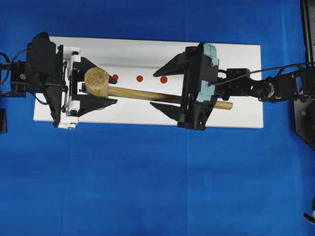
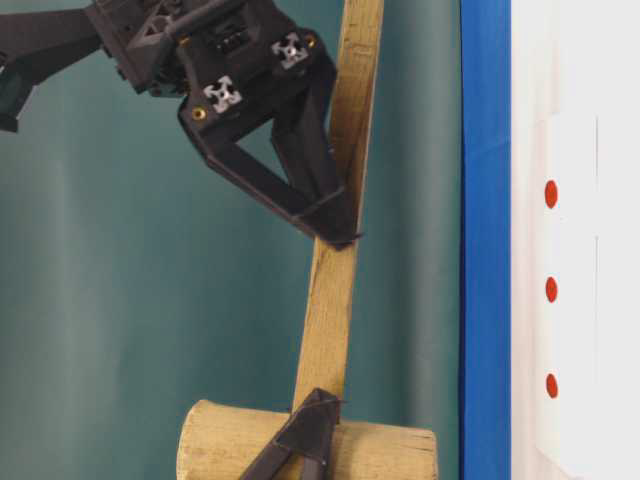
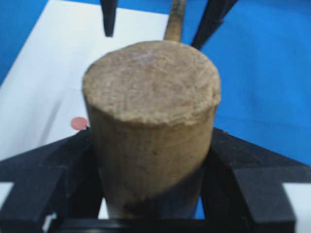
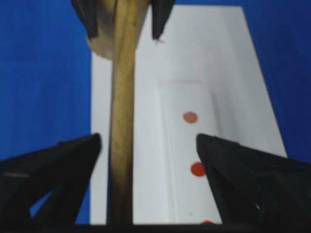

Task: Hit the mark with a hammer.

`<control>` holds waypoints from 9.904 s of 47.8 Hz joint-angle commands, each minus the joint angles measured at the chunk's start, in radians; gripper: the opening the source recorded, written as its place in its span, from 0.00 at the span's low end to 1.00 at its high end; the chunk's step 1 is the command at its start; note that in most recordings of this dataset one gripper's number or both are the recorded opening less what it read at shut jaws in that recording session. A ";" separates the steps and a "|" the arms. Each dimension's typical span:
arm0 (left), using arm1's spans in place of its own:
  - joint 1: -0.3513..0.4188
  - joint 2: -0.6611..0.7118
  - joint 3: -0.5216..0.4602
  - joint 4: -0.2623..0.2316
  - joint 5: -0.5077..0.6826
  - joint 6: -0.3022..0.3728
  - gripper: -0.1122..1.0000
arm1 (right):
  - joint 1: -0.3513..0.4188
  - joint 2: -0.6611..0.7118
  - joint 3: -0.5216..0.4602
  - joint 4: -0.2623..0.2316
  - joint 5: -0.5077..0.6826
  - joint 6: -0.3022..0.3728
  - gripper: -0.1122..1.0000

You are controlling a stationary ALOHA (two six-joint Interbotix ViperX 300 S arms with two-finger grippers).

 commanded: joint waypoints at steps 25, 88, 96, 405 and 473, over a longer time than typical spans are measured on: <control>-0.020 -0.049 -0.041 -0.002 0.002 -0.756 0.50 | 0.014 0.000 -0.025 -0.011 -0.044 -0.087 0.92; -0.051 -0.077 -0.040 0.006 0.075 -0.982 0.73 | 0.012 0.040 -0.040 -0.011 -0.012 -0.186 0.19; -0.052 -0.086 -0.035 0.006 0.106 -0.979 0.91 | 0.014 0.031 -0.029 0.006 -0.017 -0.172 0.19; -0.043 -0.807 0.244 0.008 0.453 0.244 0.88 | -0.020 -0.779 0.563 0.236 0.025 -0.199 0.76; -0.063 -0.885 0.357 0.006 0.456 0.224 0.87 | -0.020 -0.931 0.710 0.238 0.031 -0.198 0.73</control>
